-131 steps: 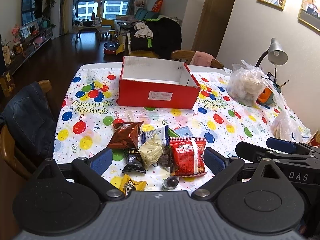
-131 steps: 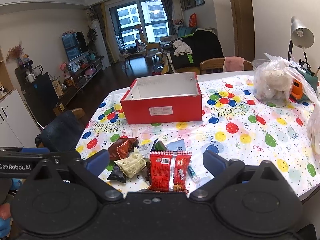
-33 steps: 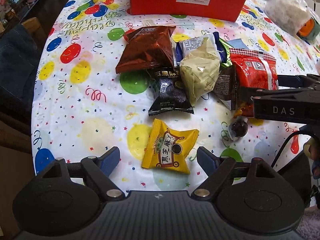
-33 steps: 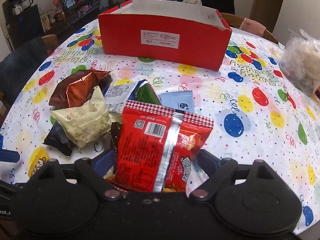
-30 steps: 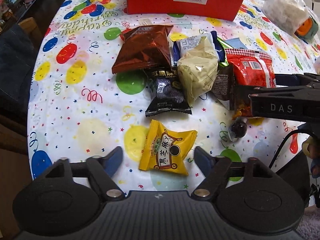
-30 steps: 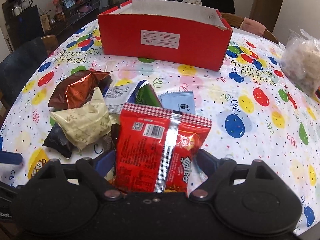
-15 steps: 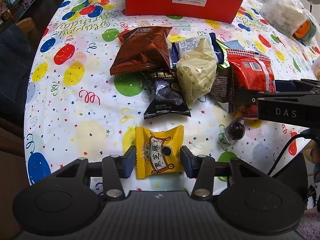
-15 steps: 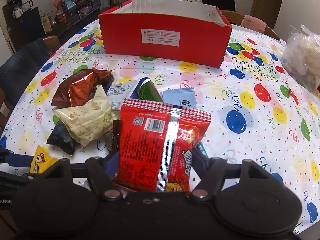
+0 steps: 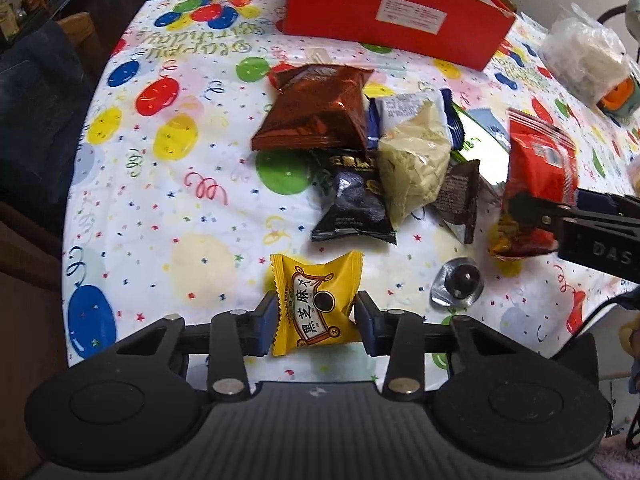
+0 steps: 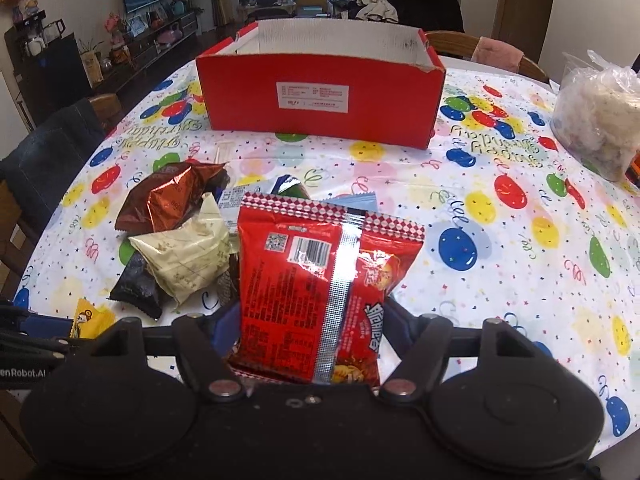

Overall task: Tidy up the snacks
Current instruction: 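Carry both packets over the red box and open both tools to drop them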

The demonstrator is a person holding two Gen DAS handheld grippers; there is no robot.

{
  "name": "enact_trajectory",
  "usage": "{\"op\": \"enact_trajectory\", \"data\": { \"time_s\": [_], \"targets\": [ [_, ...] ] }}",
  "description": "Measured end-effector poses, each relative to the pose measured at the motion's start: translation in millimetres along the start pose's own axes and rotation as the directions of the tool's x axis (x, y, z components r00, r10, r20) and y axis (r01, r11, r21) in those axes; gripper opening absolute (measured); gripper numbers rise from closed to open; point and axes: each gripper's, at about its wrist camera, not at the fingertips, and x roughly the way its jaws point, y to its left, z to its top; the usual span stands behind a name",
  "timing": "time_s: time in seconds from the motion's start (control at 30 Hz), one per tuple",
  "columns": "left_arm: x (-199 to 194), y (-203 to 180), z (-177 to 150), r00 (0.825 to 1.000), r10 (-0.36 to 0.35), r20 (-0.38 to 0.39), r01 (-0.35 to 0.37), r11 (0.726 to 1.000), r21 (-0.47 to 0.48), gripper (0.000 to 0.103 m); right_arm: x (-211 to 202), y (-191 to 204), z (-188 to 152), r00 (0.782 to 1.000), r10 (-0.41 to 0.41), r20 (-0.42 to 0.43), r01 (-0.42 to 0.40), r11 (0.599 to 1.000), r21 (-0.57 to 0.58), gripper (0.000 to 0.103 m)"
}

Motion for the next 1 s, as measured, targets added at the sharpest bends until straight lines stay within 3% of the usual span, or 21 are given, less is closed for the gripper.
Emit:
{"op": "enact_trajectory", "data": {
  "time_s": [0.5,1.0],
  "targets": [
    [-43.2,-8.9,40.7,0.991,0.014,0.129,-0.014,1.0,-0.004,0.04,-32.0,-8.2,38.1,0.997,0.039,0.062,-0.036,0.999,-0.039,0.071],
    [-56.0,-48.4,137.1,0.976,-0.008,0.218,0.001,1.0,0.031,0.04,-26.7,-46.0,135.2,0.988,0.093,0.127,-0.085,0.994,-0.065,0.072]
  ]
}}
